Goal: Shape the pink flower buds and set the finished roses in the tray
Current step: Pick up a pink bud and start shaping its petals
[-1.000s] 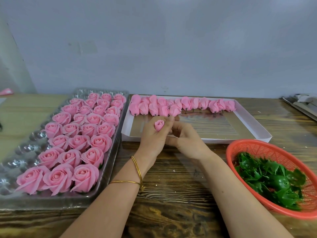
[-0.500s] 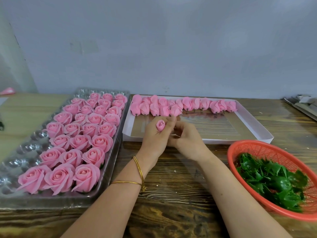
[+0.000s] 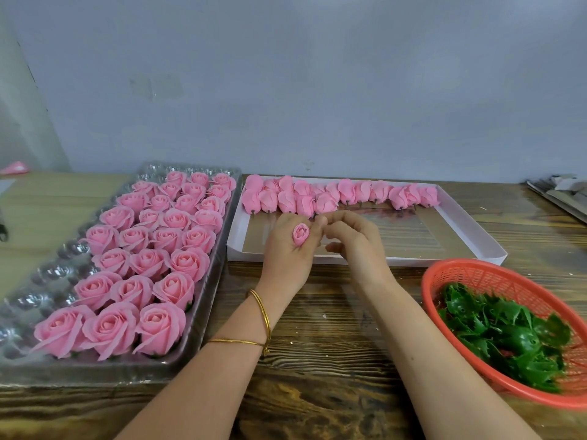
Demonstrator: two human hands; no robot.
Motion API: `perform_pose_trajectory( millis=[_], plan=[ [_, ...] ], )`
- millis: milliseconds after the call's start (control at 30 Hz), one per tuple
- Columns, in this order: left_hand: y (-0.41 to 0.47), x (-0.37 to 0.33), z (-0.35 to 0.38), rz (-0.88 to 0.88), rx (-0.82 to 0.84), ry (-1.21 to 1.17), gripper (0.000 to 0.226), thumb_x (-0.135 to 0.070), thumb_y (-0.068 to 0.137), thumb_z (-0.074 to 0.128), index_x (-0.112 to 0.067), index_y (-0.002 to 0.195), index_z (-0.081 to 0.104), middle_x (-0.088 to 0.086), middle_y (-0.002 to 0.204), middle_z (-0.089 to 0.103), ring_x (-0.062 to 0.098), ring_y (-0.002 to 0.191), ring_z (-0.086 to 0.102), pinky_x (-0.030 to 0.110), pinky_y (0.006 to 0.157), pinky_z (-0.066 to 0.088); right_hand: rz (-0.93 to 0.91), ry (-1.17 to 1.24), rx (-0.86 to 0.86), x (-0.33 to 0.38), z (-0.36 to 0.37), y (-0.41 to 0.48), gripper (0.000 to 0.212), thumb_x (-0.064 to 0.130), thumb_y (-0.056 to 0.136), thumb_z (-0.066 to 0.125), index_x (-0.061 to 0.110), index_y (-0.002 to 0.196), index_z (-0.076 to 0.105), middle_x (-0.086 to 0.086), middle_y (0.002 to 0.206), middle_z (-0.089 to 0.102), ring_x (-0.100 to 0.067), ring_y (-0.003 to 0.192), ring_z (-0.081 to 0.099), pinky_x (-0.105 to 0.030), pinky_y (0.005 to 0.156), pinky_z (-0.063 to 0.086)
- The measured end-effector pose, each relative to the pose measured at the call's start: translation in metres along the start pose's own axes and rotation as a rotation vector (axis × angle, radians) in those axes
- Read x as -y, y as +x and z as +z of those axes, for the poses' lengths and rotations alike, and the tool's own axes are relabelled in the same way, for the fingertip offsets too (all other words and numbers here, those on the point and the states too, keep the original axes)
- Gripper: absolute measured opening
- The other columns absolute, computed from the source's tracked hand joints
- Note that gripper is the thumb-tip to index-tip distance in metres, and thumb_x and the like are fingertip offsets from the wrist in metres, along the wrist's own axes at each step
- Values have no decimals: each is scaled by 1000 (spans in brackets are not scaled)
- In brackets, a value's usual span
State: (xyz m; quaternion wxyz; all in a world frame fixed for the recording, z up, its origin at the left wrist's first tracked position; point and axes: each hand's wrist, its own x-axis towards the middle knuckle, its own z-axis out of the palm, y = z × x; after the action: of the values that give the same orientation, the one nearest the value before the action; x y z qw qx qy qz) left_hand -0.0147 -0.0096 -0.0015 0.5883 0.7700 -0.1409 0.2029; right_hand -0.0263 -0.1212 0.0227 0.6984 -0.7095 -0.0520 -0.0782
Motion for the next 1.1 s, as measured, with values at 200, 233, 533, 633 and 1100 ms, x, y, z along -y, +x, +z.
perform_pose_trajectory(
  millis=[200, 233, 533, 633, 1100],
  plan=[
    [-5, 2, 4, -25, 62, -41, 19, -19, 95, 58, -5, 93, 70, 6, 80, 69, 20, 79, 64, 29, 67, 51, -7, -2, 7, 2, 2, -2, 16, 28, 71, 67, 14, 78, 70, -1, 77, 67, -14, 80, 61, -34, 78, 49],
    [-6, 1, 4, -32, 61, -59, 18, -18, 95, 58, -7, 101, 72, 4, 87, 72, 14, 87, 66, 24, 73, 53, -12, -13, 8, 1, 3, -3, 12, 25, 71, 71, 15, 76, 71, -4, 77, 68, -17, 81, 61, -38, 82, 51],
    [-5, 3, 5, -37, 32, -53, 13, -21, 94, 60, -19, 86, 71, -4, 79, 70, 8, 81, 65, 22, 71, 51, -66, -113, 0, 0, 4, -1, 8, 4, 79, 76, 10, 76, 73, -12, 78, 71, -25, 84, 67, -48, 89, 53],
    [-5, 3, 3, -41, 49, -52, 14, -22, 95, 59, -20, 92, 73, -12, 82, 70, 2, 84, 65, 15, 74, 49, -77, -115, 19, -1, 4, -2, 11, 2, 79, 76, 12, 76, 72, -12, 78, 69, -22, 83, 64, -45, 88, 53],
    [-4, 1, 2, -95, 27, -36, 22, -24, 96, 57, -8, 88, 70, 7, 84, 67, 17, 83, 64, 27, 71, 51, -103, -133, 29, 0, 5, -3, 5, 12, 87, 71, 7, 89, 71, -7, 82, 70, -13, 84, 64, -36, 86, 53]
  ],
)
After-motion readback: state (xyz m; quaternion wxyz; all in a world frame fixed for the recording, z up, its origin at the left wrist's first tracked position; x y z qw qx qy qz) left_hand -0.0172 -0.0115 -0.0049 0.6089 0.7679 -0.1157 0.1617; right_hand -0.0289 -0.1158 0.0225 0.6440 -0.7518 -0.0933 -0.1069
